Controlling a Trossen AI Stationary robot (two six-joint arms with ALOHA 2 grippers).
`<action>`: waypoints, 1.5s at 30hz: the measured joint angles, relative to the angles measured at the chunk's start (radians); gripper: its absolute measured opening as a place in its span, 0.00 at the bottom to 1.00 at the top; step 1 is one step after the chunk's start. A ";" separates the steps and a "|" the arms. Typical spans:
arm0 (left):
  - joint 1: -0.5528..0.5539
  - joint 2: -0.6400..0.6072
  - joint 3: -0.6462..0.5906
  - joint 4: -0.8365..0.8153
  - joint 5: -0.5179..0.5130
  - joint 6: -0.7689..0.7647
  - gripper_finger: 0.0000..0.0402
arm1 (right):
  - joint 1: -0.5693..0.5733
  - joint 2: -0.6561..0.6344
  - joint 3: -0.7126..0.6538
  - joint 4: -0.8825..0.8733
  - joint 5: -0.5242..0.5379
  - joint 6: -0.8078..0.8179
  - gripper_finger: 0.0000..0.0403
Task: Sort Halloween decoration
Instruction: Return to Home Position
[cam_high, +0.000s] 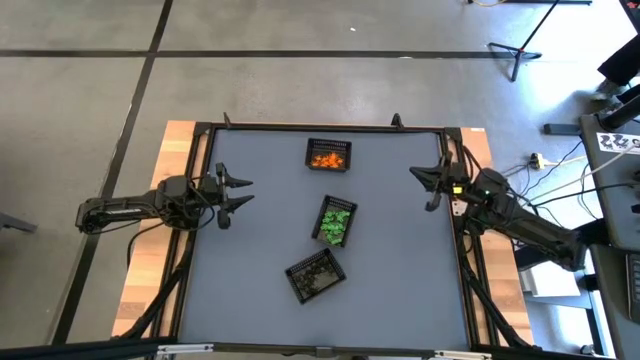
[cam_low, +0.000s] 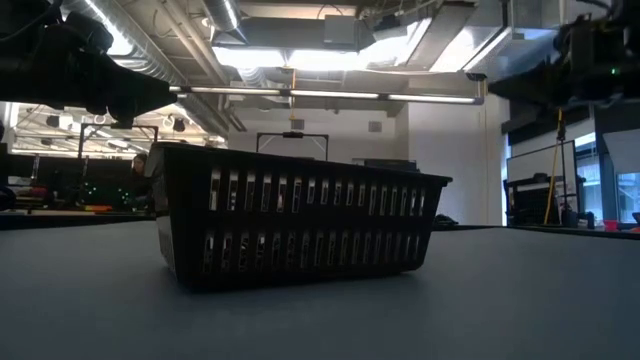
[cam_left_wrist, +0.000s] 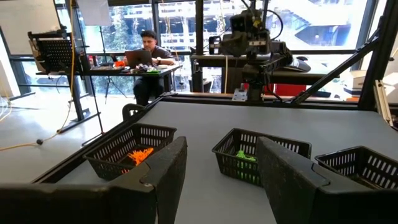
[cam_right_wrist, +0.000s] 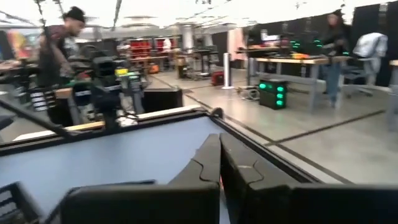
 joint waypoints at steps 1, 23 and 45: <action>0.000 0.000 0.000 0.000 0.000 0.000 0.47 | 0.000 -0.014 -0.016 0.002 0.020 0.005 0.00; 0.000 0.000 0.000 0.000 0.000 0.000 0.47 | 0.058 -0.048 -0.121 0.133 0.050 -0.014 0.00; 0.000 0.000 0.000 0.000 0.000 0.000 0.47 | 0.404 -0.093 -0.112 0.075 0.288 -0.189 0.00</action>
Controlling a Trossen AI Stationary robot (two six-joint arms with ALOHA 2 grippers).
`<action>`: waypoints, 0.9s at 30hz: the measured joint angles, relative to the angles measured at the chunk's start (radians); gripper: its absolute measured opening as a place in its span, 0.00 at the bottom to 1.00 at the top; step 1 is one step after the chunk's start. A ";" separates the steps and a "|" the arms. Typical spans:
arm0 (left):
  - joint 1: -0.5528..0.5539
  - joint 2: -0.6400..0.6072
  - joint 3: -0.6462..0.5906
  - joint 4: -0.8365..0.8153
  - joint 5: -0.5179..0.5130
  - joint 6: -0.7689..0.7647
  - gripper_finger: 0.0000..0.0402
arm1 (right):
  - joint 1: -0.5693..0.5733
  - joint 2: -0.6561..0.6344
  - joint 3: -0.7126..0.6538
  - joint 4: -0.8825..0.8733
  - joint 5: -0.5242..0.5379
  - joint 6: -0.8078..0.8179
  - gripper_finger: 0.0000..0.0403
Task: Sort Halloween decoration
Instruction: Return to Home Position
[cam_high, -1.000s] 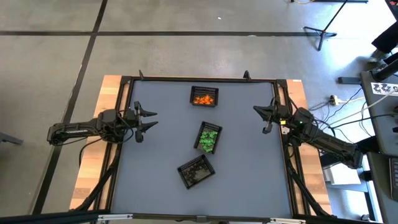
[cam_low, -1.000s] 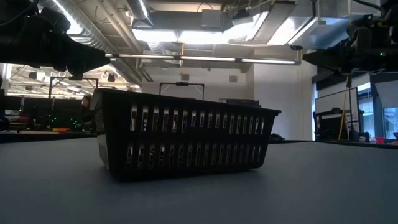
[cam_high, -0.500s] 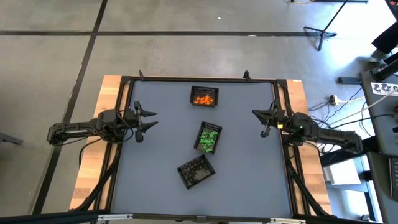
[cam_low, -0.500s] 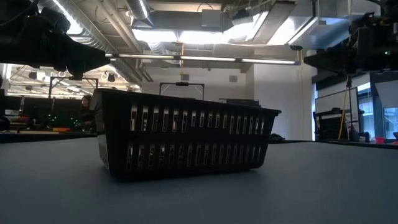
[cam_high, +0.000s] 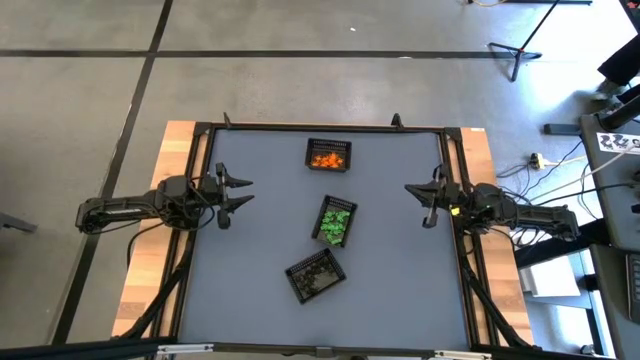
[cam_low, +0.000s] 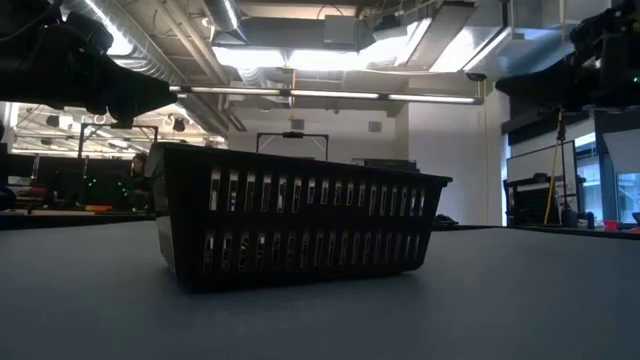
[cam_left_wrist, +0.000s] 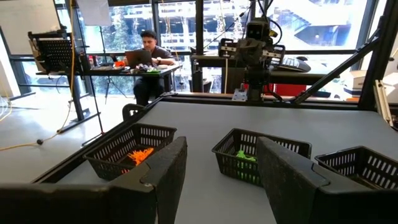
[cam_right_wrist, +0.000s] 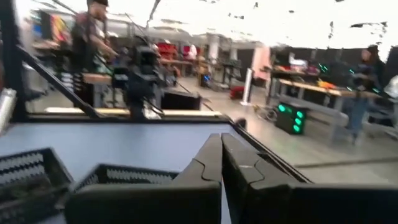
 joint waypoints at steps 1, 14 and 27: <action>0.000 0.000 0.000 0.000 0.000 0.000 0.47 | 0.000 0.000 0.000 -0.015 0.015 0.000 0.00; 0.000 0.000 0.000 0.000 0.000 0.000 0.47 | 0.002 0.021 0.000 -0.105 -0.044 0.010 0.00; 0.000 0.000 0.000 0.000 0.000 0.000 0.47 | 0.002 0.021 0.000 -0.111 -0.064 0.074 0.00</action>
